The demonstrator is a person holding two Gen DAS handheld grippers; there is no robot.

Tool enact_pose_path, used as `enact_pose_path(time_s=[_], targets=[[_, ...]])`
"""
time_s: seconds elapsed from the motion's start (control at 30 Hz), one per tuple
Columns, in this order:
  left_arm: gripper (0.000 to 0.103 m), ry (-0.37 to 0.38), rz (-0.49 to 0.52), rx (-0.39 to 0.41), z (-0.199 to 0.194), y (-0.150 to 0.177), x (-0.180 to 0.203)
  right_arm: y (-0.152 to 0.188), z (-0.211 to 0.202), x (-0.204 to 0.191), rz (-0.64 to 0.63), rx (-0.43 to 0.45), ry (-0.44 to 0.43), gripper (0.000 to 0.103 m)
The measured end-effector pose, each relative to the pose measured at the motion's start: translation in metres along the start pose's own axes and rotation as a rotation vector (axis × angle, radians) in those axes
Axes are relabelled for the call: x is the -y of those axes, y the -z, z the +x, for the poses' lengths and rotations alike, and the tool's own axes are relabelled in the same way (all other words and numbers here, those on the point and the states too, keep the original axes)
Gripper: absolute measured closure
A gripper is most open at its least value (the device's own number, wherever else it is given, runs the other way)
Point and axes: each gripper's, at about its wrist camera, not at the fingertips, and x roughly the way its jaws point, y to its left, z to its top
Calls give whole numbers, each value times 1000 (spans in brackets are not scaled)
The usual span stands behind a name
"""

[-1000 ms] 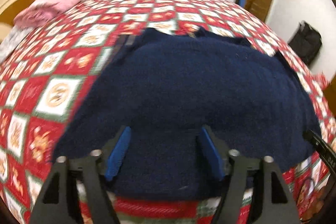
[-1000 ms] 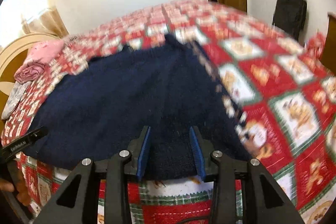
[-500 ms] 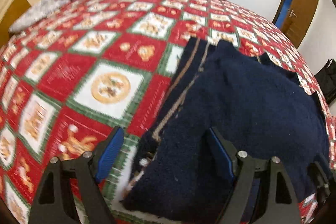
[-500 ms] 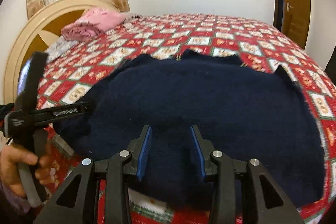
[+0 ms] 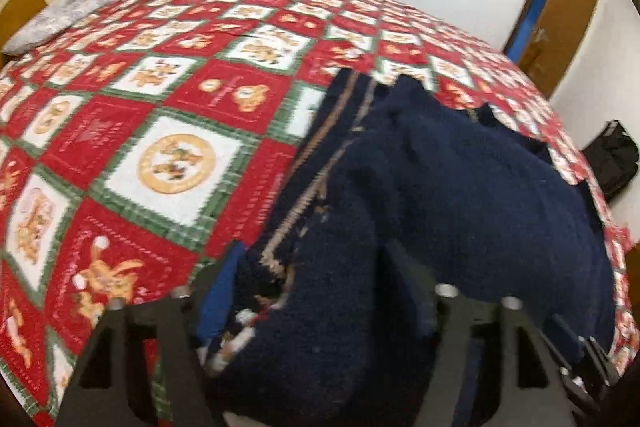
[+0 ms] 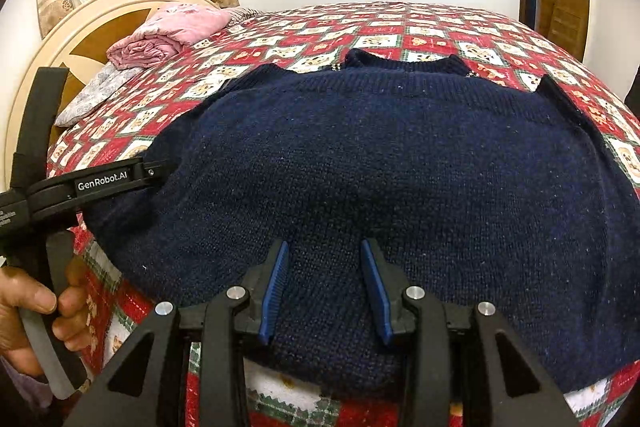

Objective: Fold small clothes

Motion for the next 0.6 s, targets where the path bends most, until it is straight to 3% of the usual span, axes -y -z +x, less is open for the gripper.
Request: enact_pose_path(time_s=[0.03, 0.13, 0.23, 0.33, 0.4, 0.6], targets=[[56, 22, 4, -4, 0, -1, 1, 0, 0, 0, 0, -1, 0, 62], [73, 80, -10, -7, -2, -4, 2, 0, 0, 1, 4, -3, 0, 62], [76, 89, -20, 0, -7, -4, 4, -2, 0, 3, 9, -16, -15, 61], [76, 96, -21, 28, -20, -9, 9, -8, -7, 19, 93, -29, -109, 61], [76, 126, -13, 49, -33, -15, 17, -12, -18, 40, 174, -17, -162, 61], [76, 219, 58, 89, -62, -36, 63, -21, -57, 106, 335, 40, -182, 61]])
